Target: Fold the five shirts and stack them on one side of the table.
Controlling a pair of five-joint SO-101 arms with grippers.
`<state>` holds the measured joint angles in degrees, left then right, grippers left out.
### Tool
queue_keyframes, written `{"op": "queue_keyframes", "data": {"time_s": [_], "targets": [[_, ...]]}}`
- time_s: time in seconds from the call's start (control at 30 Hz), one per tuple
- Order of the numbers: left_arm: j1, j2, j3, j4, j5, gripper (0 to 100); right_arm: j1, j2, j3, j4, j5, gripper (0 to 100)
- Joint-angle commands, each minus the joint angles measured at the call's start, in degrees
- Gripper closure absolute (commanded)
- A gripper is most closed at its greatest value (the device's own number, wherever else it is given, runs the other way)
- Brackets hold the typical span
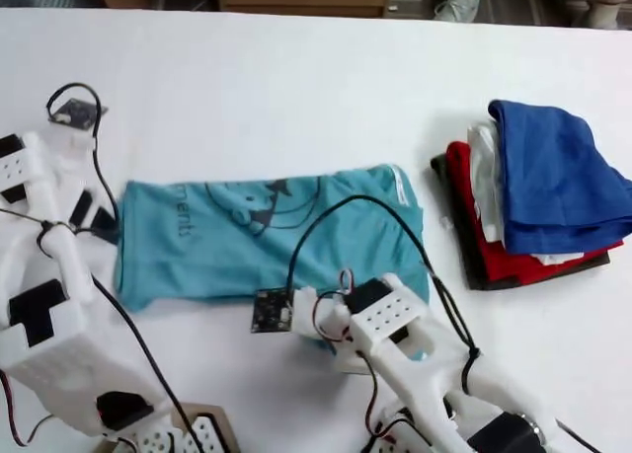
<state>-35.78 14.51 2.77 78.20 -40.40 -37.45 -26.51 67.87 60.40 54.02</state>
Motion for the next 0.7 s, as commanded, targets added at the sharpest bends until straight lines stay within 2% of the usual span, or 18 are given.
{"op": "queue_keyframes", "data": {"time_s": [0.0, 0.13, 0.4, 0.67], "targets": [[-0.4, -1.0, -2.3, 1.8, -0.2, 74, 0.0, -0.1, 0.4, -0.4, -0.6, 67.2], [-0.4, -1.0, -5.1, 4.4, -0.2, 74, 0.0, 0.0, 0.5, -1.0, -0.6, 70.6], [-0.4, -0.9, -16.0, 11.4, -0.2, 74, 0.0, 0.0, 0.6, -2.4, -0.6, 97.5], [-0.4, -0.6, -18.2, 14.4, -0.4, 74, 0.0, -0.4, 0.3, -3.6, -0.1, 97.5]]}}
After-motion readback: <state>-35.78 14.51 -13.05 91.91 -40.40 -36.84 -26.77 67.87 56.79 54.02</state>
